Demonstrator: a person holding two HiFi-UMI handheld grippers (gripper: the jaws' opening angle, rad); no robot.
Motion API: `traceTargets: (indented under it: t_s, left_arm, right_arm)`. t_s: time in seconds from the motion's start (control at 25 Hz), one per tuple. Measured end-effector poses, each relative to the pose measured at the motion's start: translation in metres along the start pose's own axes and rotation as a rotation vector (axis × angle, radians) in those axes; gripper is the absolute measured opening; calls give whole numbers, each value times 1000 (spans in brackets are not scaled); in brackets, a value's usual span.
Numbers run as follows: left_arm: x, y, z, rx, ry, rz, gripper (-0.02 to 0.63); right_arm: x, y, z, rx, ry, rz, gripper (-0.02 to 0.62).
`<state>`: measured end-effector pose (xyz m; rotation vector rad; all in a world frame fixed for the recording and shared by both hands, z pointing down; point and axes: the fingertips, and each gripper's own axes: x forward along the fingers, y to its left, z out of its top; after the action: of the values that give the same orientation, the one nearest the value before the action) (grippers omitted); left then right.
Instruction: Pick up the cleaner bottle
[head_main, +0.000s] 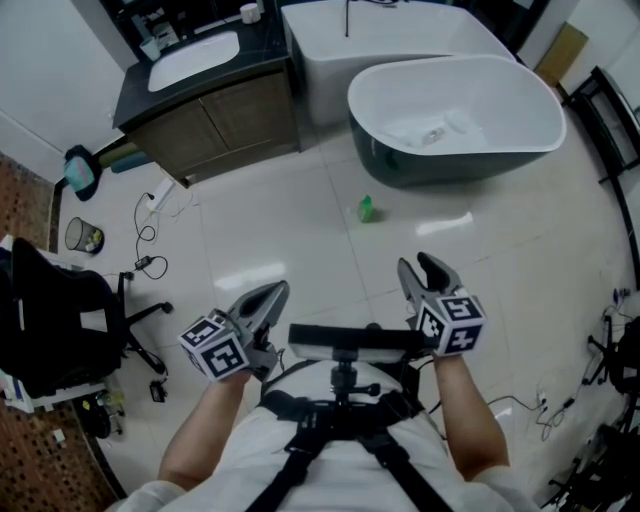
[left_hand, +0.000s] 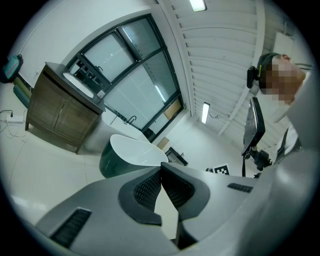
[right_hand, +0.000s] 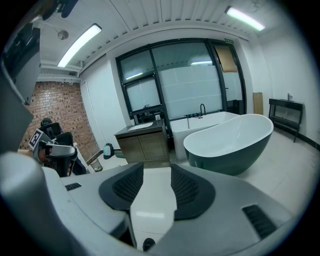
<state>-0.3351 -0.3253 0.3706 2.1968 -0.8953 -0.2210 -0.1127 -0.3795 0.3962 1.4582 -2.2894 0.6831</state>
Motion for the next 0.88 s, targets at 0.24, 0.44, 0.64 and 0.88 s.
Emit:
traceTargets:
  t_s: [0.24,0.44,0.64,0.88]
  left_arm:
    - [0,8,4,-5,7,-8,-8]
    - [6,12,4,-12,17,2,-8]
    - [22,21,10,-4,13,26,-8]
    - [43,18,22,3,-14,53,-8]
  right_arm:
    - [6,2,0,2,7,-11,179]
    - [10,-2,-1,9,18,-8,179]
    - [30,-14,1,8,26,19,179]
    - [50,-33,22,-17,21,52,179]
